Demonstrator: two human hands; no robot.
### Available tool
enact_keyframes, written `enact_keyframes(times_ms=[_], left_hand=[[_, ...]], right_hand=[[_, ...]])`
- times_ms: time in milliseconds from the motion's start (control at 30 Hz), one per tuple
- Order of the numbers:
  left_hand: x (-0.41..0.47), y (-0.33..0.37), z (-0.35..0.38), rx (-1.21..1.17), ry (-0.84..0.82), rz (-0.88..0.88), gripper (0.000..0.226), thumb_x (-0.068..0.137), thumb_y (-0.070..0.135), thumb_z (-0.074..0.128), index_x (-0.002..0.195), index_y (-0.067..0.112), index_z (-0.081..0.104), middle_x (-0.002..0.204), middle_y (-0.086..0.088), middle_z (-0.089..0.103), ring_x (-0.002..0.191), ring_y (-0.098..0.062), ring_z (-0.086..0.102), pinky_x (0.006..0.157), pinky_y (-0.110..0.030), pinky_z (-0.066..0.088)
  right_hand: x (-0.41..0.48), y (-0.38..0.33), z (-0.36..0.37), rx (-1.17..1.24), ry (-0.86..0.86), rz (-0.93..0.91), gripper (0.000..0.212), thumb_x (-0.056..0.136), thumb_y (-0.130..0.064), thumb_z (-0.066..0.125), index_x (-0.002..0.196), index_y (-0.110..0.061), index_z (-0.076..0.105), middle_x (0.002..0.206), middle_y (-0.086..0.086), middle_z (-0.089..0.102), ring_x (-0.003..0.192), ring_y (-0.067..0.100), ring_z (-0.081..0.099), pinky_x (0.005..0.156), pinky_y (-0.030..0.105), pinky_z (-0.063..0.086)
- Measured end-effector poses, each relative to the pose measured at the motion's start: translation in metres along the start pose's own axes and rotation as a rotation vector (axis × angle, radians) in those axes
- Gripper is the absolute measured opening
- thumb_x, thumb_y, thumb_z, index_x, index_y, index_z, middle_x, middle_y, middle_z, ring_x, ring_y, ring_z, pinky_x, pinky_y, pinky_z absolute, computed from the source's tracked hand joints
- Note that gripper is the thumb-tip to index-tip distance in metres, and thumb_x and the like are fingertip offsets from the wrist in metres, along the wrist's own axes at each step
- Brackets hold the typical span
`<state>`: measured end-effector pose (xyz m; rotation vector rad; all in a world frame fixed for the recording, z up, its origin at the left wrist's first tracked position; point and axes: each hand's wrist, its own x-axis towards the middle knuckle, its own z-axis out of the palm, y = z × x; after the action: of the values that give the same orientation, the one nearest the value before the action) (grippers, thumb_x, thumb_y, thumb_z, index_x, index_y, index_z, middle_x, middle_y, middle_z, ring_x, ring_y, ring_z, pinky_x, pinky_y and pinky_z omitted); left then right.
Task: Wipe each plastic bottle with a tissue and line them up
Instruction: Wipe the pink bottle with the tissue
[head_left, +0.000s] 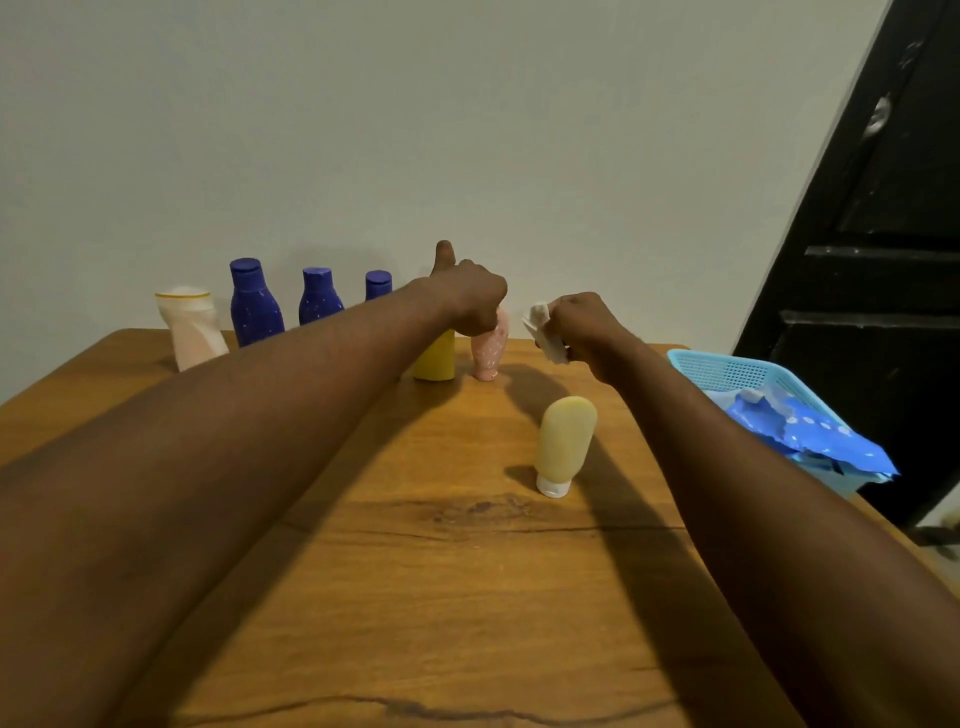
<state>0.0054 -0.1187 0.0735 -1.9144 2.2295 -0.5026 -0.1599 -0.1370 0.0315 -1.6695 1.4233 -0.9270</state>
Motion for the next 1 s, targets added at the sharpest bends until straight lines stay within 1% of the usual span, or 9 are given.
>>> enact_keyframes(times_ms=[167,300,433,600,667,733,833,900,1000], left_hand=[[0.001,0.001,0.007,-0.073,0.06,0.001,0.023,0.101,0.027,0.054,0.121,0.02,0.062,0.108,-0.002,0.065,0.111,-0.025,0.056,0.106,-0.054,0.022],[-0.008,-0.005,-0.003,-0.124,0.102,0.008,0.023,0.101,0.029,0.055,0.12,0.021,0.064,0.107,-0.001,0.067,0.108,-0.024,0.057,0.104,-0.053,0.022],[-0.027,-0.014,-0.031,-0.237,0.113,-0.005,0.024,0.099,0.031,0.056,0.119,0.021,0.066,0.105,0.0,0.068,0.104,-0.022,0.059,0.1,-0.053,0.022],[-0.077,-0.026,-0.077,-0.407,0.088,0.005,0.033,0.1,0.038,0.056,0.127,0.024,0.066,0.122,0.004,0.066,0.111,-0.019,0.054,0.094,-0.047,0.025],[-0.102,-0.03,-0.089,-0.548,0.038,0.026,0.035,0.101,0.033,0.057,0.132,0.018,0.064,0.128,0.003,0.064,0.111,-0.017,0.056,0.092,-0.041,0.036],[-0.129,-0.035,-0.092,-0.767,-0.022,0.055,0.033,0.103,0.022,0.056,0.133,0.01,0.064,0.126,-0.001,0.065,0.104,-0.014,0.062,0.084,-0.026,0.05],[-0.171,-0.038,-0.089,-1.042,-0.058,0.042,0.027,0.104,0.021,0.055,0.124,0.008,0.068,0.115,-0.002,0.068,0.097,-0.012,0.066,0.069,-0.015,0.053],[-0.198,-0.038,-0.078,-1.221,-0.062,0.013,0.026,0.104,0.026,0.056,0.116,0.008,0.07,0.11,-0.005,0.071,0.093,-0.012,0.069,0.066,-0.015,0.053],[-0.227,-0.034,-0.047,-1.473,-0.087,-0.049,0.027,0.102,0.032,0.056,0.113,0.012,0.072,0.107,-0.003,0.075,0.099,-0.018,0.071,0.088,-0.032,0.056]], right_hand=[[-0.002,0.006,-0.002,0.011,0.012,-0.013,0.027,0.092,-0.009,0.049,0.101,0.01,0.065,0.109,0.029,0.065,0.098,0.042,0.064,0.069,0.039,0.05],[-0.013,-0.004,-0.005,0.044,0.033,-0.064,0.027,0.093,-0.009,0.051,0.098,0.012,0.065,0.104,0.03,0.067,0.084,0.033,0.062,0.067,0.038,0.048],[-0.04,-0.029,-0.012,0.13,0.164,-0.163,0.026,0.098,-0.012,0.048,0.097,0.005,0.067,0.097,0.02,0.068,0.089,0.031,0.065,0.069,0.037,0.05],[-0.083,-0.067,-0.019,0.169,0.247,-0.313,0.018,0.096,-0.014,0.052,0.091,-0.009,0.068,0.089,0.001,0.064,0.084,0.019,0.058,0.064,0.032,0.05],[-0.105,-0.079,-0.018,0.198,0.234,-0.378,0.017,0.094,-0.013,0.055,0.089,-0.01,0.071,0.088,0.001,0.066,0.082,0.017,0.058,0.062,0.03,0.049],[-0.133,-0.089,-0.015,0.212,0.196,-0.427,0.016,0.094,-0.013,0.058,0.093,-0.009,0.073,0.09,0.003,0.069,0.08,0.016,0.059,0.061,0.028,0.049],[-0.17,-0.094,-0.005,0.208,0.135,-0.476,0.015,0.096,-0.013,0.061,0.101,-0.014,0.076,0.091,0.001,0.073,0.081,0.013,0.065,0.064,0.025,0.052],[-0.191,-0.09,0.007,0.179,0.104,-0.508,0.015,0.096,-0.014,0.063,0.102,-0.018,0.076,0.091,-0.004,0.074,0.086,0.011,0.068,0.072,0.031,0.057],[-0.213,-0.075,0.031,0.151,0.117,-0.519,0.013,0.096,-0.018,0.065,0.101,-0.022,0.076,0.093,-0.008,0.075,0.092,0.008,0.069,0.083,0.041,0.061]])
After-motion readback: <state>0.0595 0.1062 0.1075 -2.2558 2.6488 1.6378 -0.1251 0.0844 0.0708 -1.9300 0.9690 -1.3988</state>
